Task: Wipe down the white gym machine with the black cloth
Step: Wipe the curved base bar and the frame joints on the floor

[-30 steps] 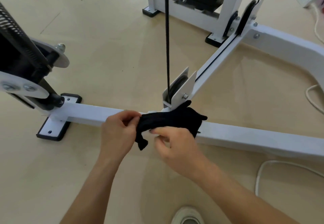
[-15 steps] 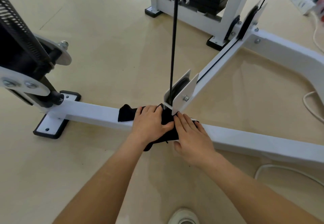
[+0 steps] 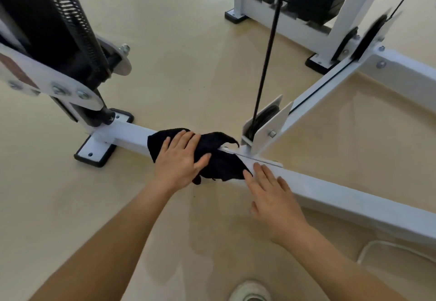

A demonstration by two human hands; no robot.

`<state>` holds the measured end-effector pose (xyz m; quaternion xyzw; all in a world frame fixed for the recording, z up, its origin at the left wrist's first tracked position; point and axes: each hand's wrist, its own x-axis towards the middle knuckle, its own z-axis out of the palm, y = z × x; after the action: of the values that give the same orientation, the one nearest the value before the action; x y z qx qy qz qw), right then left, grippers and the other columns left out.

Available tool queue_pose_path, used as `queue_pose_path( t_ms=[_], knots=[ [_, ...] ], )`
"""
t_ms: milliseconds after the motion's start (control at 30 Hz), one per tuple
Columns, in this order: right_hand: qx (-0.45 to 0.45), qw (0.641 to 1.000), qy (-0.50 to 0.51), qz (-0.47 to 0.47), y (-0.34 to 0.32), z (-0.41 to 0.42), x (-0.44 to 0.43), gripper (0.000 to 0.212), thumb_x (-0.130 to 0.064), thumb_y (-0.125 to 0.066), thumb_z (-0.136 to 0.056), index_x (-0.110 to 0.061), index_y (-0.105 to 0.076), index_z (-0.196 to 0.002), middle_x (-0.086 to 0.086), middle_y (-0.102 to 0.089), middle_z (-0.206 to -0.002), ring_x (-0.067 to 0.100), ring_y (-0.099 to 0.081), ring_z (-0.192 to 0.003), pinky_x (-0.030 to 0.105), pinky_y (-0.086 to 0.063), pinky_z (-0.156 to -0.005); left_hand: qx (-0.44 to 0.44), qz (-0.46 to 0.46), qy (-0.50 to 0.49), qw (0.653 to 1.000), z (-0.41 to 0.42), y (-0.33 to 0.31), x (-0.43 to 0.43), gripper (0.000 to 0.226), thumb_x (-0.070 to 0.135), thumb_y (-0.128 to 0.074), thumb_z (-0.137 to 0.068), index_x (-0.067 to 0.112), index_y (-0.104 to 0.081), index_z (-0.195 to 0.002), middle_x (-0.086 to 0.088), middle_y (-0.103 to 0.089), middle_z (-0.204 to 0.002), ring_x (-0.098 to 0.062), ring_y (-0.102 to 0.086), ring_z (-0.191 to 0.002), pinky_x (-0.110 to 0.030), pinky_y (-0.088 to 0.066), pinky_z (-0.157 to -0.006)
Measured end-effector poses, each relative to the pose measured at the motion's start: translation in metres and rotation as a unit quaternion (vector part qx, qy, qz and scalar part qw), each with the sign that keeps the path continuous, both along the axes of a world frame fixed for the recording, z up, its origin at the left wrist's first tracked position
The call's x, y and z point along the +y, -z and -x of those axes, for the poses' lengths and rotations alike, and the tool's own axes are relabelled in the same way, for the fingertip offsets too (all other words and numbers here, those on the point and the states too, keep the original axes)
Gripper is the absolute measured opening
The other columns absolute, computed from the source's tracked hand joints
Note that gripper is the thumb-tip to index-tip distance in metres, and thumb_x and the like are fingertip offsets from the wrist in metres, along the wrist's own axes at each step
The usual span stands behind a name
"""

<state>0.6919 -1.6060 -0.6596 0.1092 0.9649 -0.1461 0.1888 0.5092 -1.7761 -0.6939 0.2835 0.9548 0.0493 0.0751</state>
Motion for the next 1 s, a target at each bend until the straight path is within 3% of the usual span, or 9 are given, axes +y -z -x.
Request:
queue_pose_path(
  t_ms=[167, 400, 533, 633, 733, 767, 800, 900, 1000],
  knots=[
    [-0.023, 1.0, 0.004, -0.015, -0.007, 0.007, -0.012, 0.072, -0.021, -0.035, -0.099, -0.025, 0.008, -0.157, 0.005, 0.02, -0.163, 0.02, 0.019, -0.15, 0.045, 0.003, -0.122, -0.025, 0.006, -0.069, 0.997, 0.024, -0.002, -0.014, 0.056, 0.054, -0.025, -0.1, 0.029, -0.031, -0.15, 0.002, -0.027, -0.158, -0.017, -0.006, -0.15, -0.047, 0.001, -0.121],
    [0.079, 0.996, 0.022, 0.029, -0.015, 0.019, 0.006, 0.057, -0.02, -0.048, -0.094, -0.021, -0.027, -0.147, 0.002, -0.037, -0.147, 0.023, -0.039, -0.131, 0.04, -0.043, -0.097, -0.074, -0.031, 0.06, 0.995, -0.093, -0.004, 0.064, 0.079, 0.054, -0.009, -0.087, 0.017, -0.009, -0.157, -0.002, 0.001, -0.165, -0.02, 0.006, -0.151, -0.049, 0.002, -0.119],
    [0.142, 0.978, 0.046, 0.144, -0.004, 0.017, 0.015, 0.06, -0.005, -0.056, -0.086, -0.025, -0.045, -0.141, 0.007, -0.054, -0.13, 0.026, -0.049, -0.117, 0.036, -0.043, -0.094, -0.102, -0.035, 0.099, 0.989, -0.097, -0.016, 0.058, 0.074, 0.035, -0.054, -0.093, 0.016, -0.018, -0.155, -0.007, -0.007, -0.164, -0.024, -0.003, -0.15, -0.042, -0.007, -0.122],
    [0.172, 0.907, 0.215, 0.319, -0.006, 0.016, 0.022, 0.041, 0.001, -0.059, -0.084, -0.021, -0.064, -0.118, 0.004, -0.068, -0.111, 0.021, -0.063, -0.098, 0.03, -0.05, -0.083, -0.08, -0.052, 0.086, 0.992, -0.098, -0.038, 0.053, 0.062, 0.009, -0.059, -0.086, 0.016, -0.043, -0.145, -0.012, -0.041, -0.148, -0.032, -0.035, -0.135, -0.037, -0.032, -0.11],
    [0.115, 0.749, 0.375, 0.533, -0.022, 0.022, 0.024, 0.024, 0.002, -0.062, -0.087, -0.014, -0.067, -0.103, 0.009, -0.068, -0.092, 0.021, -0.062, -0.075, 0.029, -0.047, -0.06, -0.086, -0.098, -0.061, 0.99, -0.098, -0.063, 0.03, 0.045, 0.006, -0.052, -0.087, 0.02, -0.056, -0.13, -0.005, -0.066, -0.116, -0.026, -0.06, -0.105, -0.028, -0.046, -0.078],
    [0.09, 0.726, 0.385, 0.562, -0.028, 0.022, 0.023, 0.018, -0.001, -0.061, -0.089, -0.015, -0.067, -0.099, 0.009, -0.065, -0.089, 0.02, -0.058, -0.071, 0.028, -0.043, -0.055, -0.091, -0.097, -0.098, 0.986, -0.099, -0.069, 0.017, 0.038, 0.009, -0.05, -0.089, 0.022, -0.06, -0.123, 0.001, -0.07, -0.106, -0.021, -0.063, -0.097, -0.023, -0.044, -0.069],
    [0.065, 0.737, 0.366, 0.565, -0.034, 0.024, 0.022, 0.013, -0.005, -0.061, -0.091, -0.015, -0.067, -0.095, 0.008, -0.062, -0.086, 0.019, -0.055, -0.068, 0.028, -0.039, -0.052, -0.094, -0.093, -0.124, 0.983, -0.1, -0.078, 0.002, 0.031, 0.012, -0.05, -0.091, 0.024, -0.066, -0.115, 0.006, -0.071, -0.098, -0.015, -0.063, -0.09, -0.018, -0.042, -0.065],
    [0.023, 0.865, 0.204, 0.458, -0.049, 0.028, 0.015, 0.012, -0.013, -0.058, -0.094, -0.016, -0.069, -0.091, 0.002, -0.06, -0.079, 0.015, -0.053, -0.064, 0.026, -0.041, -0.051, -0.132, -0.091, -0.178, 0.971, -0.094, -0.102, -0.039, 0.025, 0.022, -0.051, -0.097, 0.011, -0.067, -0.081, 0.002, -0.065, -0.074, -0.015, -0.059, -0.07, -0.027, -0.047, -0.067],
    [0.096, 0.927, 0.09, 0.352, -0.061, 0.037, 0.003, 0.015, -0.012, -0.057, -0.092, -0.02, -0.071, -0.093, -0.003, -0.064, -0.089, 0.013, -0.057, -0.079, 0.028, -0.049, -0.072, -0.118, -0.119, -0.229, 0.959, -0.087, -0.112, -0.06, 0.028, 0.025, -0.048, -0.1, 0.007, -0.061, -0.083, -0.002, -0.059, -0.075, -0.018, -0.053, -0.071, -0.033, -0.043, -0.07]
  ],
)
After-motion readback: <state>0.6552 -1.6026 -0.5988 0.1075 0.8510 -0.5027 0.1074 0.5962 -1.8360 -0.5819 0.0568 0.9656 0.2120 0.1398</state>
